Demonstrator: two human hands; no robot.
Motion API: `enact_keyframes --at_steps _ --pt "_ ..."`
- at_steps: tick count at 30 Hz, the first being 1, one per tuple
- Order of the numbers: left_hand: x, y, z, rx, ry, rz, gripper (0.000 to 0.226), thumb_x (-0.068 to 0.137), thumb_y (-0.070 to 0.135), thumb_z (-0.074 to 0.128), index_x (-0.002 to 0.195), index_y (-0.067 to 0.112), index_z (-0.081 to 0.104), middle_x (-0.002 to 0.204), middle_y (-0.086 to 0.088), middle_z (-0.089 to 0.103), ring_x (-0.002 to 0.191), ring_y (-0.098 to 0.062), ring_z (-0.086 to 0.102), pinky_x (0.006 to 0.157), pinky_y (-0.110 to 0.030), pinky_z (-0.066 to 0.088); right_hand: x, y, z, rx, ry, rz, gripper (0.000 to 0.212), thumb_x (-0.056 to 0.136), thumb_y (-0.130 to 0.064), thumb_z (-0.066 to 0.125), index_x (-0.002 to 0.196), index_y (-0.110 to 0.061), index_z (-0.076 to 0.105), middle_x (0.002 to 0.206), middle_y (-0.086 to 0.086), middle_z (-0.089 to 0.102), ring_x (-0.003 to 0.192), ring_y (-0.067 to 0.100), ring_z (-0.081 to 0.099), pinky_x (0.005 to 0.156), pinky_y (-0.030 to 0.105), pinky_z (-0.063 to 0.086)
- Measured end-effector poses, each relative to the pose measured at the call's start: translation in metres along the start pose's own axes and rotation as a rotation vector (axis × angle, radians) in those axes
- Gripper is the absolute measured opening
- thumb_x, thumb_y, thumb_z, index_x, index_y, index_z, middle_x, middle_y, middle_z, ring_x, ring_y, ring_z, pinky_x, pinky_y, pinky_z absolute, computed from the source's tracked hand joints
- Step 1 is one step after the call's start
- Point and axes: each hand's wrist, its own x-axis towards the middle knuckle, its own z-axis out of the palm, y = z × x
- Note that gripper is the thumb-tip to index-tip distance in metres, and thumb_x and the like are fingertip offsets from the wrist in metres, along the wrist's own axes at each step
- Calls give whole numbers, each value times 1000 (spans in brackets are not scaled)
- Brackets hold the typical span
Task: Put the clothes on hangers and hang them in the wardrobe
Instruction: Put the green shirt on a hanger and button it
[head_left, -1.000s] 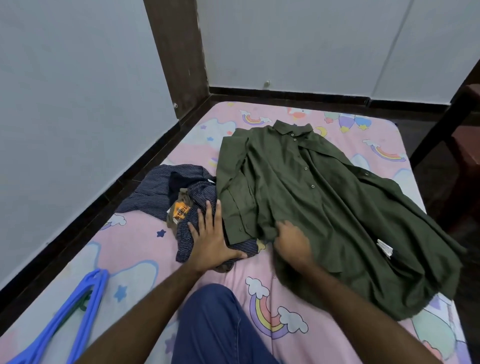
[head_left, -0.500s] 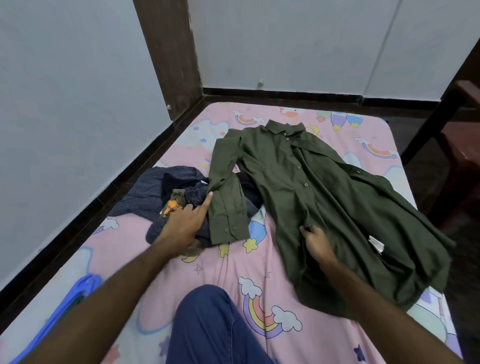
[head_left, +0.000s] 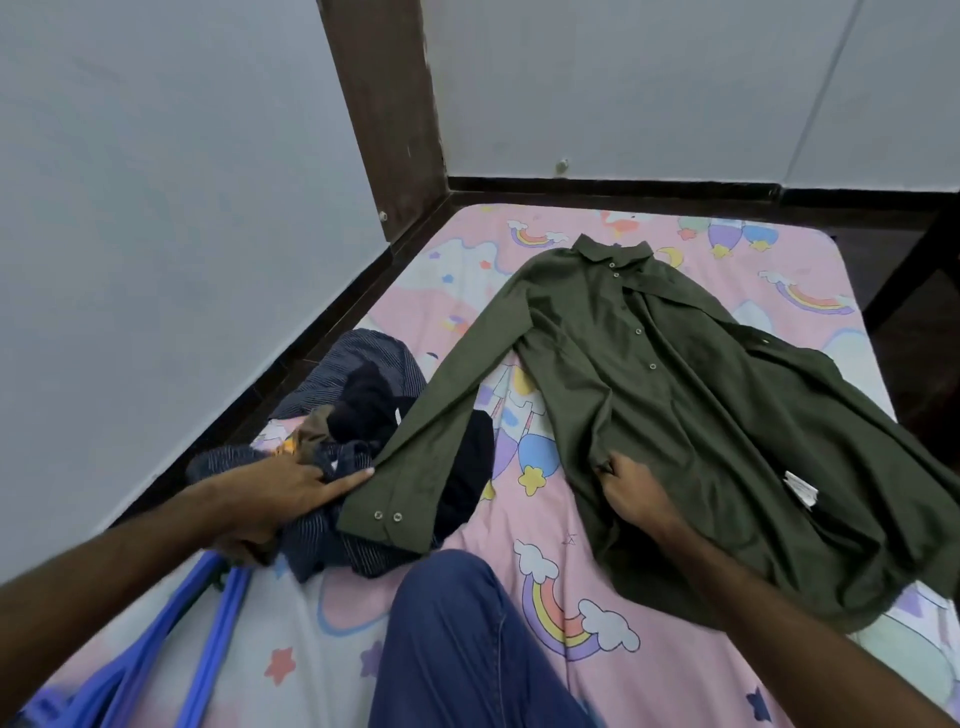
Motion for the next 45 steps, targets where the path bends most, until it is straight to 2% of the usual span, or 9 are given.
enact_keyframes --at_steps 7,10,19,24,32,36,39,42,45 --pt "14 -15 -28 -996 -256 -294 113 73 63 80 160 26 18 136 5 55 120 -14 59 102 -24 45 -12 -10 3 44 -44 -64 34 98 -35 57 130 -23 53 130 7 66 124 34 58 102 43 44" --pt "40 -11 -56 -680 79 -392 55 91 66 55 131 28 56 110 5 71 98 -16 69 90 -40 54 -18 -17 3 232 -24 -110 48 99 -28 58 145 -24 46 136 3 62 126 29 57 99 35 43" --pt "150 67 -23 -450 223 -471 112 88 37 65 154 36 -25 133 -15 45 113 -38 57 93 -53 49 -27 -39 10 349 28 -291 44 107 -32 47 148 -14 46 148 -6 45 134 6 41 118 27 29" --pt "137 52 -15 -69 245 -421 57 104 21 43 152 45 23 131 -7 37 98 -29 57 63 -40 46 -26 -45 21 60 7 -470 57 105 -31 44 159 -19 31 165 -5 26 146 16 30 121 32 25" --pt "114 29 -34 189 46 -468 39 99 32 40 129 25 63 161 -7 23 135 -28 35 103 -51 32 -27 -47 26 -85 -389 -555 61 100 -67 34 153 -37 39 152 -10 45 138 10 41 118 40 32" --pt "127 72 -60 -74 511 -245 44 89 46 40 113 19 64 131 -9 57 112 -30 56 87 -43 42 -33 -24 2 -58 -136 -596 40 100 -50 54 131 -27 62 128 -4 57 119 12 54 106 37 43" --pt "141 109 -69 -557 310 -53 81 85 64 57 148 18 36 143 -5 52 127 -26 55 101 -44 41 -34 6 -19 -246 403 -281 45 90 -42 66 131 -26 56 139 2 46 123 28 49 101 46 46" --pt "157 130 -57 -424 46 -41 119 73 73 67 160 19 6 158 -7 33 137 -28 45 110 -46 38 -29 39 -37 -82 292 213 82 84 -49 75 146 -12 38 146 15 38 133 39 43 108 47 40" --pt "166 140 -42 -102 158 -95 89 83 60 60 154 15 27 142 -11 46 118 -32 56 96 -43 46 -22 63 -41 203 106 257 71 80 -38 84 133 -10 45 129 14 58 117 33 59 103 45 48"
